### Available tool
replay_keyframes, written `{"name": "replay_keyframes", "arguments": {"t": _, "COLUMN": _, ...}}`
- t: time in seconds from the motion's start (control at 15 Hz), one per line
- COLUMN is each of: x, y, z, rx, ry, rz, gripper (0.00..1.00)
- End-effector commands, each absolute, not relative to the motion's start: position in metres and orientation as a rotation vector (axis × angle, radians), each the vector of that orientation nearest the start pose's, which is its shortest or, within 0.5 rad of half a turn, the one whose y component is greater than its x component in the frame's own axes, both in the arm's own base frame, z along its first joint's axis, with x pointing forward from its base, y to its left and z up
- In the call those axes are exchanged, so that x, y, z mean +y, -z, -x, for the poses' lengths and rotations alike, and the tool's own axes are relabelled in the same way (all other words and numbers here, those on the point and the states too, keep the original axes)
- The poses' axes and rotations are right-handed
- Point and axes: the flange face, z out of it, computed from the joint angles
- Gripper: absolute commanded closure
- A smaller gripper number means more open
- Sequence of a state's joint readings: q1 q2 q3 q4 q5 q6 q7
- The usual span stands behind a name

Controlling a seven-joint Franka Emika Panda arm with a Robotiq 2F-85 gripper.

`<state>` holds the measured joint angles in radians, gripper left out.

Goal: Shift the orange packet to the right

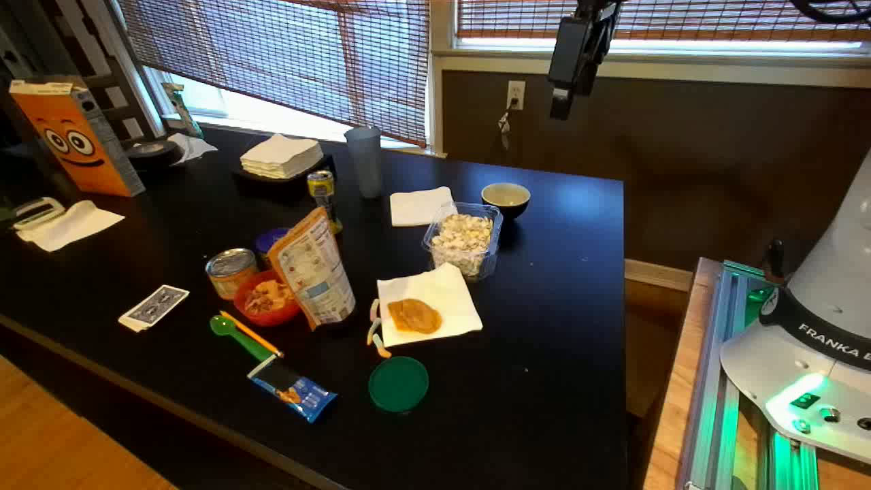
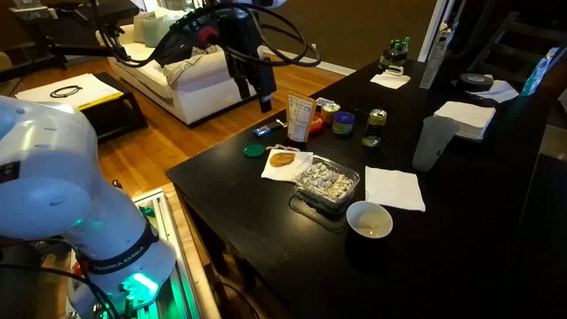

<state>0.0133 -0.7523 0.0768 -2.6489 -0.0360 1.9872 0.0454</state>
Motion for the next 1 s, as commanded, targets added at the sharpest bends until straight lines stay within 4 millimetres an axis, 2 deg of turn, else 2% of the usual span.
{"name": "replay_keyframes", "arguments": {"t": 0.0, "x": 0.028, "y": -0.477, "z": -0.331, "rx": -0.063, "ry": 0.149, "rz": 3.218, "gripper": 0.0}}
{"name": "replay_keyframes", "arguments": {"t": 0.2, "x": 0.031, "y": -0.478, "z": -0.334, "rx": -0.051, "ry": 0.159, "rz": 3.241, "gripper": 0.0}}
{"name": "replay_keyframes", "arguments": {"t": 0.33, "x": 0.048, "y": -0.484, "z": -0.347, "rx": 0.018, "ry": 0.148, "rz": 3.229, "gripper": 0.0}}
{"name": "replay_keyframes", "arguments": {"t": 0.47, "x": 0.08, "y": -0.49, "z": -0.362, "rx": 0.068, "ry": 0.118, "rz": 3.249, "gripper": 0.0}}
{"name": "replay_keyframes", "arguments": {"t": 0.73, "x": 0.151, "y": -0.5, "z": -0.392, "rx": 0.311, "ry": -0.071, "rz": 3.256, "gripper": 0.0}}
{"name": "replay_keyframes", "arguments": {"t": 0.93, "x": 0.185, "y": -0.502, "z": -0.426, "rx": 0.463, "ry": -0.194, "rz": 3.21, "gripper": 0.0}}
